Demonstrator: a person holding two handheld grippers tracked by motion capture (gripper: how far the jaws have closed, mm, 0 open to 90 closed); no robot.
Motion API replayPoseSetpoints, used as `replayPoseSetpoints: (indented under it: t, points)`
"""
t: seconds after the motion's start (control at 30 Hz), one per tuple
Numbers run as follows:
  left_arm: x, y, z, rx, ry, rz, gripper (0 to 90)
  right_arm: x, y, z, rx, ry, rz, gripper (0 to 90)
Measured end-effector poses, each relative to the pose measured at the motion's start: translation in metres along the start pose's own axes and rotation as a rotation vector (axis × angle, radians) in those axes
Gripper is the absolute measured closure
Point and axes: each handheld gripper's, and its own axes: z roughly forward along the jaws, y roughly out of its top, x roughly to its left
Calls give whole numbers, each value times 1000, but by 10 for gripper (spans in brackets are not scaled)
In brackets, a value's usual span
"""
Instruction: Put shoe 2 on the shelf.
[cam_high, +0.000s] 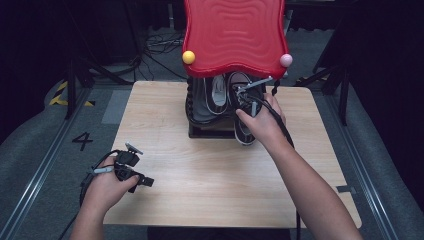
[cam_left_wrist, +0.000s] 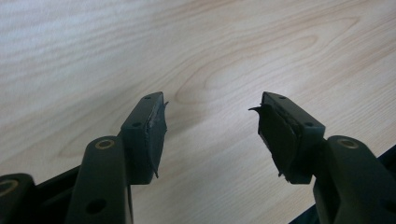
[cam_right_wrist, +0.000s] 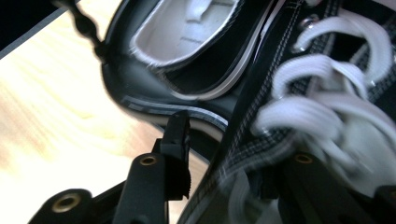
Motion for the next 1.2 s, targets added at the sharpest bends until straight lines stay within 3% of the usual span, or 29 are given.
replayPoseSetpoints:
  t: [0.27,0.4,0.57,0.77,1.0,1.2]
  points:
    - [-12,23,10,13,-18,55,419,3,-23,-41,-46,45,3,626]
    - [-17,33,15,24,-28,79,419,6,-39,-67,-55,79,-24,738]
    - [-23,42,19,30,-36,102,418,10,-59,-86,3,106,-38,874]
    - [-25,44,19,30,-41,105,417,16,-84,-72,138,120,-51,900]
    - [-21,39,16,22,-39,89,417,7,-96,-37,189,142,-26,900]
    - [-16,33,16,23,-37,71,416,-5,-98,-19,185,169,6,900]
